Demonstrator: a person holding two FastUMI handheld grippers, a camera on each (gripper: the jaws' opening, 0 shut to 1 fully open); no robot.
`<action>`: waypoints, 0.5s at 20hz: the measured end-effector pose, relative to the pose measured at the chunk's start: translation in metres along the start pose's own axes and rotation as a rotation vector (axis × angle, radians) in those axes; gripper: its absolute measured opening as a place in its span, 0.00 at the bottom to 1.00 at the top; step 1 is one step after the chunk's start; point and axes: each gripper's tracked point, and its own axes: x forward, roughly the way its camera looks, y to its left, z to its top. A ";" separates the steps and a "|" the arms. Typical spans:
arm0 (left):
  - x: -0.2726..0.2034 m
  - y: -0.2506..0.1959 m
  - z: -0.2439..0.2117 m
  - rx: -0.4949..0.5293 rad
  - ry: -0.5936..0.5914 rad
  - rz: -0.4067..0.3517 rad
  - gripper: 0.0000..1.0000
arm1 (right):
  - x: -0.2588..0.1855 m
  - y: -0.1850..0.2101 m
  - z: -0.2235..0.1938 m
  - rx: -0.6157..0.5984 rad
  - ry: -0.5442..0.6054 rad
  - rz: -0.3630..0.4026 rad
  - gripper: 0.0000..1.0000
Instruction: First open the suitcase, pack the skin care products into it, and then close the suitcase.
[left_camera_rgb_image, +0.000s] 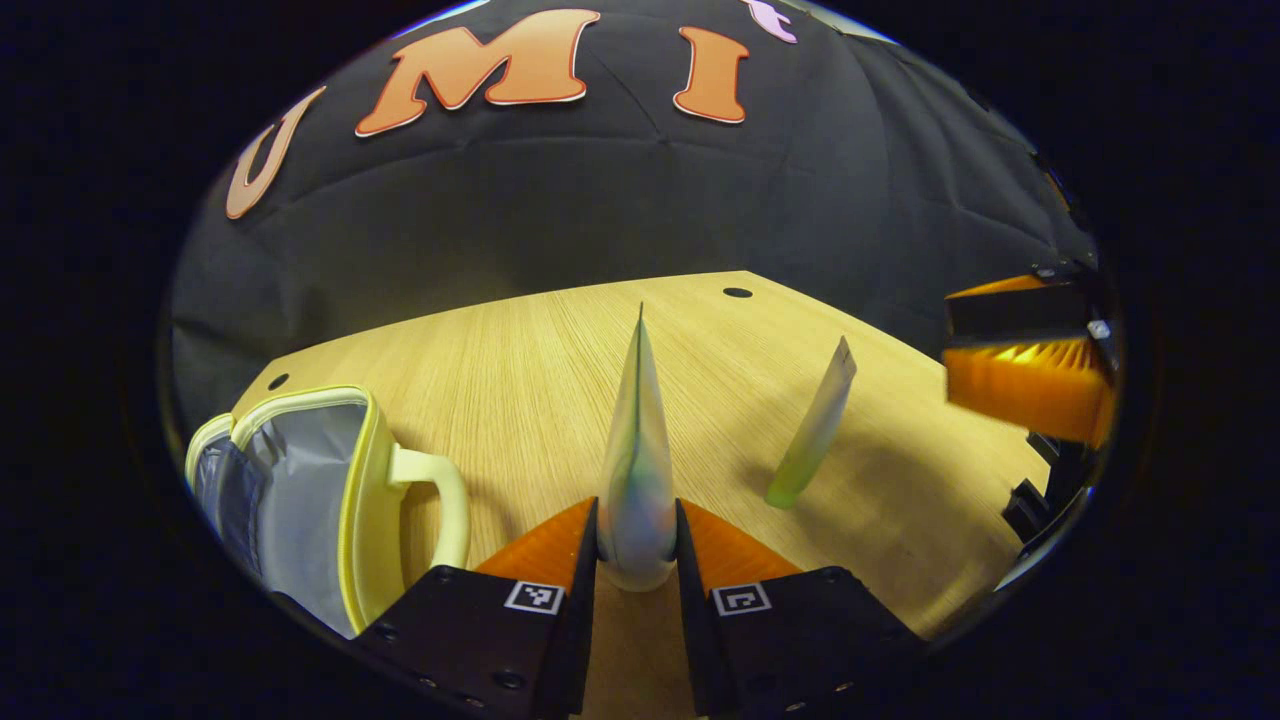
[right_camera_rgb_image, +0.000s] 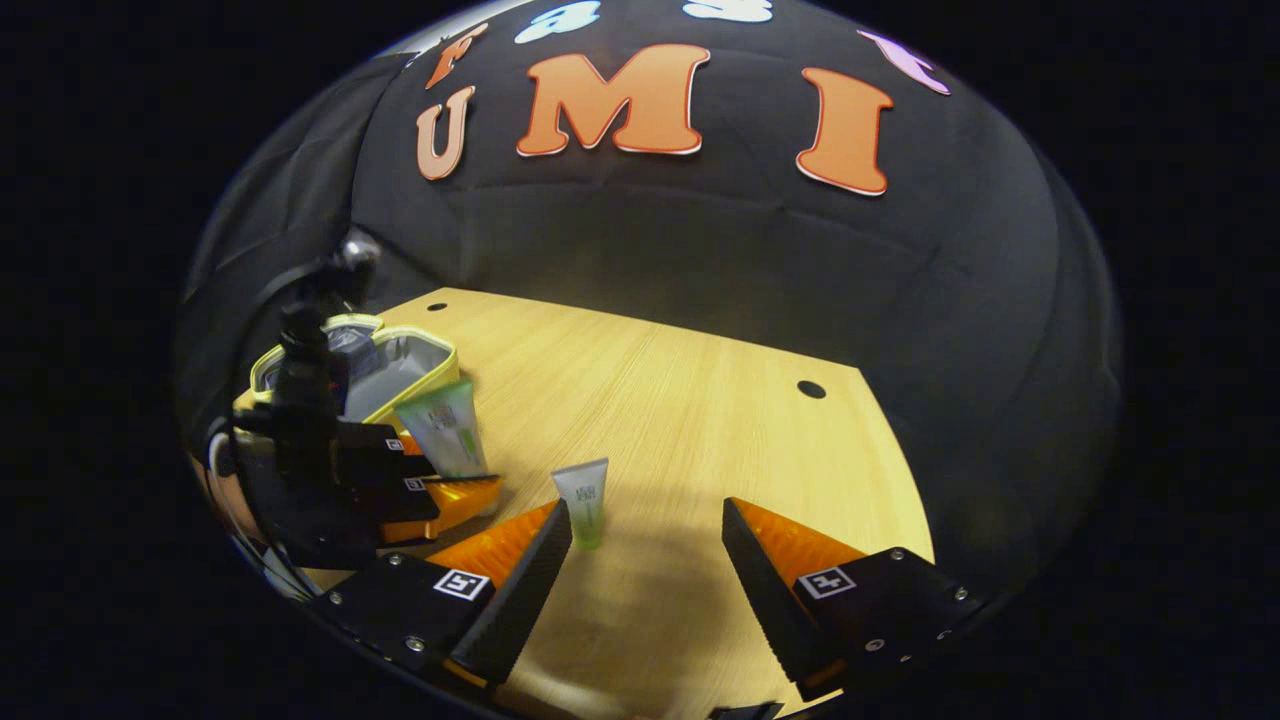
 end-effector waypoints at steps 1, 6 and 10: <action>-0.006 0.000 0.003 -0.007 -0.001 0.007 0.39 | 0.006 0.005 -0.004 0.003 0.012 0.019 0.97; -0.041 0.020 0.038 -0.031 -0.035 0.074 0.40 | 0.038 0.027 -0.024 0.009 0.073 0.095 0.94; -0.079 0.054 0.060 -0.069 -0.066 0.147 0.41 | 0.061 0.041 -0.035 0.026 0.124 0.126 0.65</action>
